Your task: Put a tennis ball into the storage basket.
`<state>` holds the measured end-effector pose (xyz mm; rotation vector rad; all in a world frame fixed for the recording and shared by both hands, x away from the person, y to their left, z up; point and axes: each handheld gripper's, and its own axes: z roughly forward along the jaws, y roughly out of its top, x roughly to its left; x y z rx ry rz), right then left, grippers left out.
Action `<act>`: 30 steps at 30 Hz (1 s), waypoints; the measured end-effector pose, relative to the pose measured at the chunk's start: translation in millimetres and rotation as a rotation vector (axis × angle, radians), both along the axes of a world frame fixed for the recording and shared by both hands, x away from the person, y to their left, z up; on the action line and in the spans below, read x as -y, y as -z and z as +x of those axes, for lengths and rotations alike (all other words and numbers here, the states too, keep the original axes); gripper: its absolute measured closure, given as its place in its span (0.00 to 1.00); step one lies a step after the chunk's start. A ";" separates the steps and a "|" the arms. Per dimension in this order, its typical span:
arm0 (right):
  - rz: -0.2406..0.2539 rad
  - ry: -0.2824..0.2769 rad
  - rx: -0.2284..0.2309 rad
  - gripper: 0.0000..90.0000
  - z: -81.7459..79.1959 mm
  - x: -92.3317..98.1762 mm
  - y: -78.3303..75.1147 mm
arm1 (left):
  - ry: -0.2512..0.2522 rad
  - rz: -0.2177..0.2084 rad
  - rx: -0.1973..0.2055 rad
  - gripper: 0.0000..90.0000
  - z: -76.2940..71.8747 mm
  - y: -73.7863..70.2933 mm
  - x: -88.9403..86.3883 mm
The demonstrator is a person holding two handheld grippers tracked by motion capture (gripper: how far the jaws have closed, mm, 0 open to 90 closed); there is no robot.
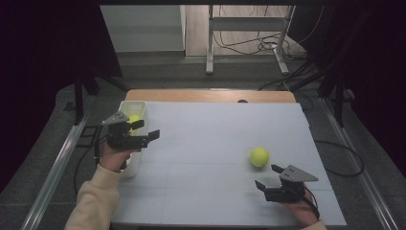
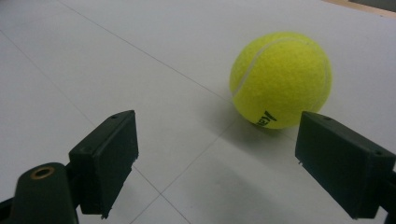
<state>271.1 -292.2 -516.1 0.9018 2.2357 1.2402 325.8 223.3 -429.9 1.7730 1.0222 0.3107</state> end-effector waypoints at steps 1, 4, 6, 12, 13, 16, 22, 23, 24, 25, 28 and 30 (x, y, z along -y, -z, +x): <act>-0.001 -0.001 -0.002 0.15 0.2 0.0 0.1 | 0.007 0.001 0.000 0.15 -0.5 -0.1 2.8; -0.002 -0.001 -0.004 0.15 0.7 -0.2 0.4 | 0.025 0.005 0.004 0.15 -0.8 -0.3 8.8; 0.000 -0.004 -0.005 0.15 1.2 -0.3 0.8 | 0.038 -0.001 0.001 0.15 -1.0 0.0 13.2; 0.001 -0.006 -0.003 0.15 0.8 -0.6 0.4 | 0.058 0.004 -0.004 0.15 -1.5 1.8 22.4; 0.002 -0.007 -0.003 0.15 0.8 -0.6 0.4 | 0.061 0.005 -0.005 0.16 -1.3 2.2 23.8; 0.000 -0.007 -0.003 0.15 1.0 -1.1 0.4 | 0.075 0.010 -0.011 0.16 0.1 4.6 30.1; -0.001 -0.009 -0.002 0.15 1.1 -1.3 0.4 | 0.090 0.021 -0.019 0.16 1.0 7.7 36.9; -0.001 -0.008 -0.002 0.15 1.1 -1.3 0.3 | 0.092 0.021 -0.020 0.16 0.9 8.1 38.0; -0.001 -0.008 -0.002 0.15 1.1 -1.3 0.3 | 0.094 0.023 -0.021 0.16 0.9 8.4 38.8; -0.003 -0.008 -0.002 0.15 1.2 -1.6 0.1 | 0.096 0.026 -0.022 0.15 0.8 8.7 39.5; -0.009 -0.010 0.000 0.15 1.1 -2.4 0.3 | 0.102 0.025 -0.027 0.16 0.9 9.6 42.3; -0.009 -0.008 -0.003 0.15 0.9 -1.9 0.1 | 0.107 0.030 -0.029 0.15 1.1 10.5 44.8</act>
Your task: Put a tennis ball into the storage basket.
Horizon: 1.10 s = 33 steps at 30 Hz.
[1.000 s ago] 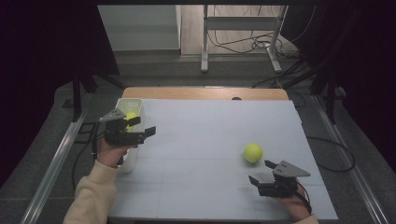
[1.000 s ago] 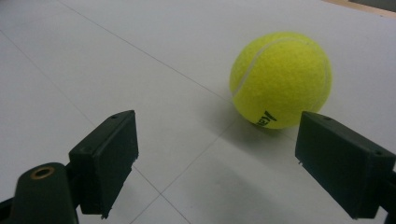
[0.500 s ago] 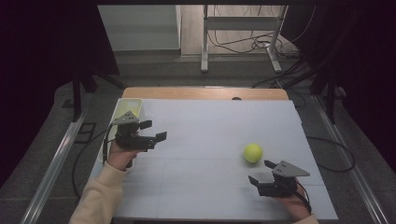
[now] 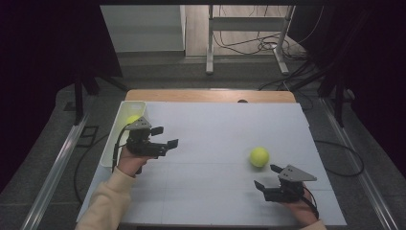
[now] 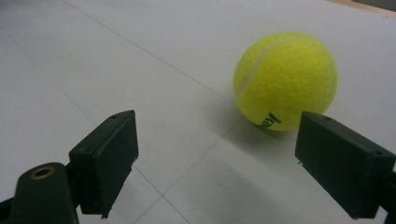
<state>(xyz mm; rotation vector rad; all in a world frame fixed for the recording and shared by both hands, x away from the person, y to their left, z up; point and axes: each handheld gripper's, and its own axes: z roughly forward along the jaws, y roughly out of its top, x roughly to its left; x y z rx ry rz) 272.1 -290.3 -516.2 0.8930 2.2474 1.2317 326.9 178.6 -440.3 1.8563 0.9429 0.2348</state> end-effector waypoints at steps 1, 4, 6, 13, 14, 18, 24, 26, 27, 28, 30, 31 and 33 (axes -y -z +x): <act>0.001 0.000 0.001 0.15 0.0 0.1 -0.1 | 0.000 -0.002 -0.001 0.15 -0.1 0.5 1.7; 0.001 -0.002 0.003 0.15 -0.1 0.0 -0.3 | 0.007 0.000 -0.001 0.15 0.1 1.5 4.4; 0.001 -0.002 0.003 0.15 0.2 0.0 -0.2 | 0.015 0.005 -0.005 0.15 0.5 3.1 8.2; 0.008 -0.001 0.005 0.15 0.5 -0.4 -0.4 | 0.034 0.021 -0.021 0.15 3.7 8.5 18.9; 0.010 -0.004 0.006 0.15 0.4 -1.0 -0.2 | 0.037 0.024 -0.022 0.15 3.9 9.1 20.6; 0.011 -0.008 0.009 0.15 1.0 -1.9 -0.7 | 0.050 0.029 -0.022 0.15 3.8 10.1 26.4; 0.007 -0.007 0.004 0.15 -0.2 -1.7 -0.1 | 0.070 0.040 -0.026 0.15 5.8 13.0 35.8; 0.005 -0.006 0.006 0.15 -0.5 -1.4 -0.3 | 0.079 0.043 -0.027 0.15 6.3 13.8 39.7; 0.011 -0.007 0.005 0.15 -0.7 -0.9 -0.3 | 0.082 0.043 -0.028 0.15 6.4 14.1 41.4; 0.010 -0.004 0.005 0.15 -0.6 -0.5 -0.4 | 0.086 0.043 -0.029 0.15 6.5 14.4 42.5; 0.007 -0.001 0.005 0.15 -0.4 -0.5 -0.5 | 0.092 0.047 -0.031 0.15 7.0 15.7 45.7; 0.005 -0.002 0.005 0.15 -0.4 -0.9 -0.2 | 0.095 0.048 -0.032 0.15 7.3 16.2 46.7; 0.003 -0.003 0.005 0.15 -0.4 -1.1 -0.1 | 0.097 0.048 -0.033 0.15 7.5 16.8 48.1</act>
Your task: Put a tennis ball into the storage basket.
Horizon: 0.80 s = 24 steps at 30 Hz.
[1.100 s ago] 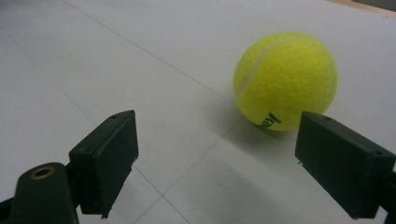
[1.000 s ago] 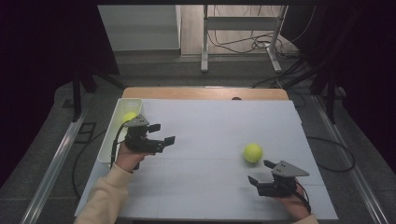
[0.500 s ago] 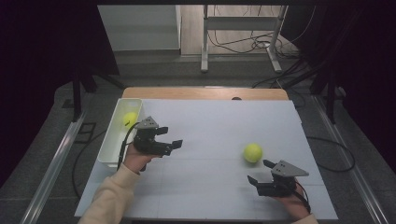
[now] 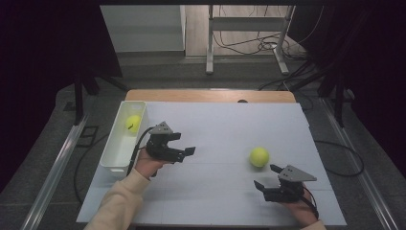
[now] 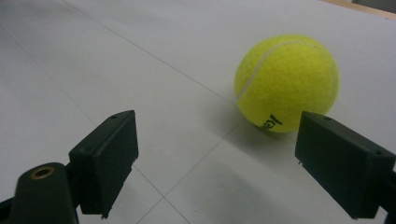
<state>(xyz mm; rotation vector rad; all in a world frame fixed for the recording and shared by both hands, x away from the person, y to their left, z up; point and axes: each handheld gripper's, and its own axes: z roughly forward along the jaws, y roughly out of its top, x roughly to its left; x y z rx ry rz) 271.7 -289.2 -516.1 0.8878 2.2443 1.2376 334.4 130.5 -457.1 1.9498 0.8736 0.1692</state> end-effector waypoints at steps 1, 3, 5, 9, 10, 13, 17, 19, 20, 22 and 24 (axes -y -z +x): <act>-0.001 0.000 0.000 0.15 0.0 -0.1 0.0 | 0.004 0.002 0.000 0.15 0.3 0.5 1.4; 0.000 0.002 0.000 0.15 0.2 0.4 0.0 | 0.006 0.001 -0.001 0.15 0.6 1.4 3.7; 0.001 0.001 0.000 0.15 0.1 0.5 0.0 | 0.011 0.005 -0.002 0.15 0.9 2.3 6.0; 0.001 0.001 0.001 0.15 -0.1 0.3 -0.1 | 0.018 0.008 -0.005 0.15 1.2 3.6 9.6; 0.000 0.001 0.000 0.15 0.0 0.5 -0.1 | 0.024 0.012 -0.005 0.15 1.7 4.7 11.9; 0.001 0.001 0.000 0.15 0.1 0.6 -0.1 | 0.028 0.014 -0.007 0.15 2.2 5.7 14.5; 0.004 0.001 0.001 0.15 0.0 0.5 0.1 | 0.036 0.015 -0.008 0.15 2.5 6.5 18.7; 0.004 0.000 0.000 0.15 0.2 0.6 0.2 | 0.039 0.016 -0.007 0.15 2.7 6.6 20.0; 0.002 0.000 0.000 0.15 0.2 0.7 0.1 | 0.041 0.016 -0.006 0.15 3.0 6.8 20.7; 0.004 0.000 0.000 0.15 0.2 0.6 0.1 | 0.043 0.017 -0.008 0.15 3.3 7.2 22.3; 0.004 0.000 0.000 0.15 0.1 0.7 0.1 | 0.046 0.018 -0.008 0.15 3.5 7.5 23.6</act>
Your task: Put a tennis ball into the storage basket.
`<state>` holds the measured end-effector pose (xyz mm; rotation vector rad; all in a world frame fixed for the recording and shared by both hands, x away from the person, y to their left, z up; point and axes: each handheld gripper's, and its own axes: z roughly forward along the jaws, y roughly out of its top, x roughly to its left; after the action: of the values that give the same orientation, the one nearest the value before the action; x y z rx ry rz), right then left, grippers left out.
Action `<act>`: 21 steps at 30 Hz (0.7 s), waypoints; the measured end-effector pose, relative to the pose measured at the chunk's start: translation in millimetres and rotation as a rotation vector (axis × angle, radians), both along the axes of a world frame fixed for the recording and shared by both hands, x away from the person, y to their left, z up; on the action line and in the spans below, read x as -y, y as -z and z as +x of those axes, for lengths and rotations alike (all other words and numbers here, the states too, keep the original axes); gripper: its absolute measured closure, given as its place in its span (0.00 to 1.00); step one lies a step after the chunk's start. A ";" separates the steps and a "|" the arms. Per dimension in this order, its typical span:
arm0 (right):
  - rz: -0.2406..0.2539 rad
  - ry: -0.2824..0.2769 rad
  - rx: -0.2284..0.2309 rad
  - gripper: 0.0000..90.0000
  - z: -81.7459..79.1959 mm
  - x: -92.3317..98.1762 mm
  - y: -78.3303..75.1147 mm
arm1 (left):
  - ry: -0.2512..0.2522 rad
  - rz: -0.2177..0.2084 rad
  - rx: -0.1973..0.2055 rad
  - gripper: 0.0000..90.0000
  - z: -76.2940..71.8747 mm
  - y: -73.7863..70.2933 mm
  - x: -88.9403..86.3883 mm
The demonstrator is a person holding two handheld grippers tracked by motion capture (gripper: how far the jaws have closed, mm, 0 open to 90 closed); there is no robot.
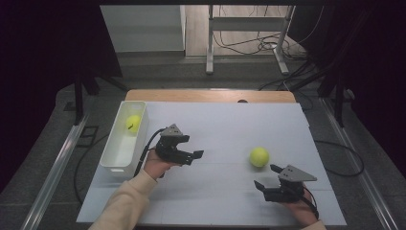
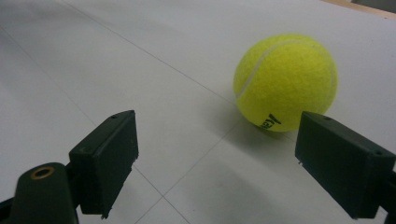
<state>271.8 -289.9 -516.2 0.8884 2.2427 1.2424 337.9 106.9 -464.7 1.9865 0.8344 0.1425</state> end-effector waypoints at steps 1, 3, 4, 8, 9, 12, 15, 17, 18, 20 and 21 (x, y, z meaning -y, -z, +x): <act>0.000 0.002 0.000 0.15 -0.1 0.0 0.0 | 0.002 0.002 0.000 0.15 0.2 0.1 0.5; -0.003 0.002 -0.001 0.15 -0.1 0.1 -0.2 | 0.004 0.003 0.000 0.15 0.4 0.2 1.2; -0.003 0.002 0.000 0.15 -0.1 0.2 -0.2 | 0.003 -0.001 0.000 0.15 0.5 0.2 2.0; -0.003 0.003 -0.001 0.15 -0.1 0.2 -0.3 | 0.011 -0.002 0.002 0.15 1.9 -0.1 6.9; 0.000 0.002 0.000 0.15 -0.1 0.2 -0.2 | 0.014 -0.001 0.002 0.15 2.2 0.0 8.3; -0.004 0.004 -0.002 0.15 0.0 0.2 -0.1 | 0.025 -0.001 0.001 0.15 3.5 0.7 14.1; -0.004 0.004 -0.001 0.15 0.0 0.2 -0.1 | 0.035 0.007 0.001 0.15 4.4 1.7 18.4; 0.001 0.003 -0.001 0.15 -0.1 0.5 -0.1 | 0.046 0.013 -0.003 0.15 5.9 4.0 24.8; 0.001 0.004 -0.001 0.15 -0.1 0.6 -0.1 | 0.049 0.015 -0.003 0.15 6.8 5.0 26.7; 0.002 0.005 -0.002 0.15 -0.1 0.7 -0.1 | 0.051 0.013 -0.007 0.15 7.6 6.2 29.1; 0.002 0.006 -0.002 0.15 -0.2 0.8 -0.1 | 0.053 0.015 -0.011 0.15 8.4 7.0 30.9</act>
<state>271.7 -290.7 -516.1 0.8960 2.2391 1.2420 346.3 76.0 -471.7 2.0230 0.7887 0.1071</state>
